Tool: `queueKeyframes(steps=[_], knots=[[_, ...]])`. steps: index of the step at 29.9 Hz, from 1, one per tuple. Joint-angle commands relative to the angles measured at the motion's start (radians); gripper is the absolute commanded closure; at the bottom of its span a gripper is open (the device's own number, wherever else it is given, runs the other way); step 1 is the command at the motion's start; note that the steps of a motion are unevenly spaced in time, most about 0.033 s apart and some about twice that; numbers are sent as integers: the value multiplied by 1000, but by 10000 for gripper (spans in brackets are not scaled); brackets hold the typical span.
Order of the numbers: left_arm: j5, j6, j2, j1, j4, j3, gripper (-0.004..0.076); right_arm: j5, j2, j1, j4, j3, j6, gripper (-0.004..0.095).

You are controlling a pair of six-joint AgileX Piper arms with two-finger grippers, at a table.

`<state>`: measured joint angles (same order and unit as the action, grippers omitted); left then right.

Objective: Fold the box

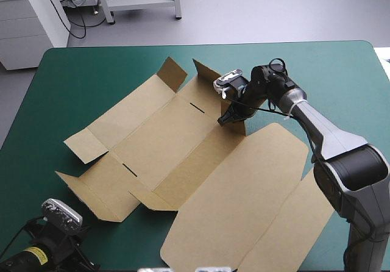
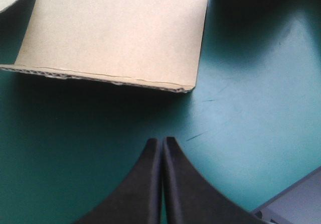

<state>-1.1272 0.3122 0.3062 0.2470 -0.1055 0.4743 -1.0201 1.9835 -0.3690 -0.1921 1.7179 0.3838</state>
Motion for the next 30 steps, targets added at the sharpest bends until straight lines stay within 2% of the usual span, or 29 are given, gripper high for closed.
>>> queueKeyframes(steps=[1,9,15,19,25,27,30], knots=[[45,-10,11,0,-10,26,734,17,-56,10,24,29,8,926],[45,-10,11,0,-10,26,734,18,-56,10,28,29,70,927],[45,-10,11,0,-10,26,734,91,-56,10,53,29,234,927],[45,-10,11,0,-10,26,734,166,-56,10,43,29,467,927],[45,-10,11,0,-10,26,734,187,-56,10,-166,29,855,928],[45,-10,11,0,-10,26,734,187,-56,8,-252,29,946,927],[45,-10,11,0,-10,26,734,178,-56,-3,-303,29,1045,928]])
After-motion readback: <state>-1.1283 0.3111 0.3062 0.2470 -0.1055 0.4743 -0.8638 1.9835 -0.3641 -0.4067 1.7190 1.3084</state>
